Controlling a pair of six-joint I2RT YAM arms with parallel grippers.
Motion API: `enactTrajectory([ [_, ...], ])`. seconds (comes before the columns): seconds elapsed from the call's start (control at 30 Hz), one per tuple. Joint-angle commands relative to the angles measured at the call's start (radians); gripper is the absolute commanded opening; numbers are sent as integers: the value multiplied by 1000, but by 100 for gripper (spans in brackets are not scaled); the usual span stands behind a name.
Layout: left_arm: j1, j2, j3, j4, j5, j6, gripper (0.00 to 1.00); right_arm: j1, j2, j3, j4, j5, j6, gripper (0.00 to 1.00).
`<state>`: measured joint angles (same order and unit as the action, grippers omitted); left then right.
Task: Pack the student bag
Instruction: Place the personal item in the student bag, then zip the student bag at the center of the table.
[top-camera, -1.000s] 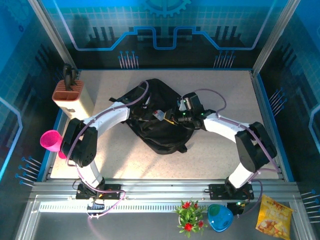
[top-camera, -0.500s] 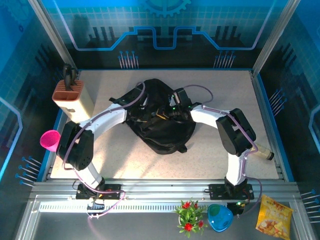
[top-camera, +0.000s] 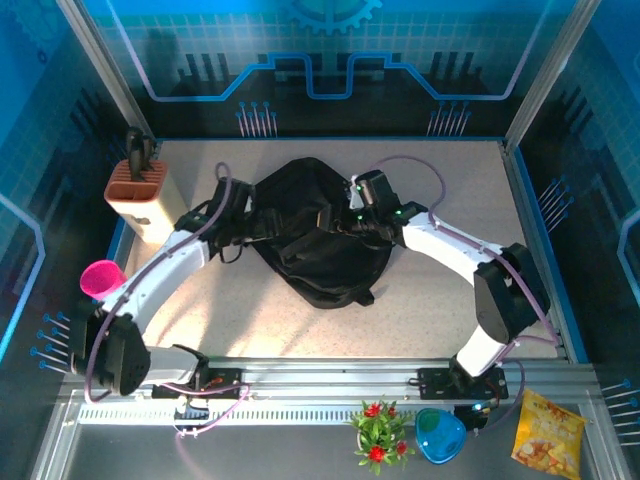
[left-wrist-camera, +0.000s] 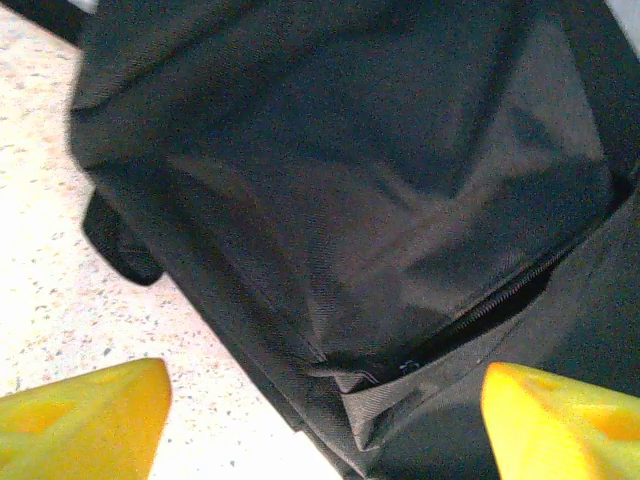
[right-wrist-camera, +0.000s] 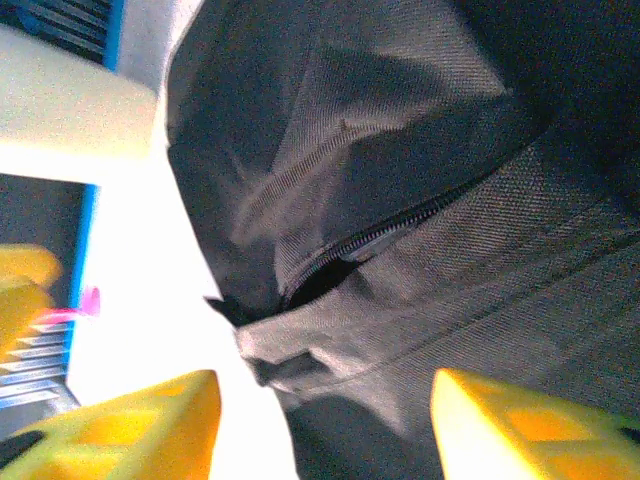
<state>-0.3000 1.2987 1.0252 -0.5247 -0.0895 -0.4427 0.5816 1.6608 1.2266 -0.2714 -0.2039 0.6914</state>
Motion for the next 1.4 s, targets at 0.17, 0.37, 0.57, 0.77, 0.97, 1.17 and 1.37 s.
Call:
enactTrajectory([
  [0.17,158,-127,-138,3,53,-113,94,174,123,282,-401,199,-512,65],
  [0.37,287,-165,-221,27,167,-131,99,244,294,498,-528,222,-671,65],
  [0.57,350,-114,-235,47,251,-137,99,262,453,680,-579,161,-731,64],
  [0.77,358,-95,-222,45,265,-129,99,269,556,802,-616,117,-775,59],
  [0.97,363,-96,-224,48,268,-130,99,270,629,883,-659,100,-808,54],
  [1.17,365,-86,-225,51,277,-129,99,262,657,906,-660,86,-810,48],
  [1.37,366,-84,-226,52,282,-129,99,246,660,904,-654,99,-792,39],
])
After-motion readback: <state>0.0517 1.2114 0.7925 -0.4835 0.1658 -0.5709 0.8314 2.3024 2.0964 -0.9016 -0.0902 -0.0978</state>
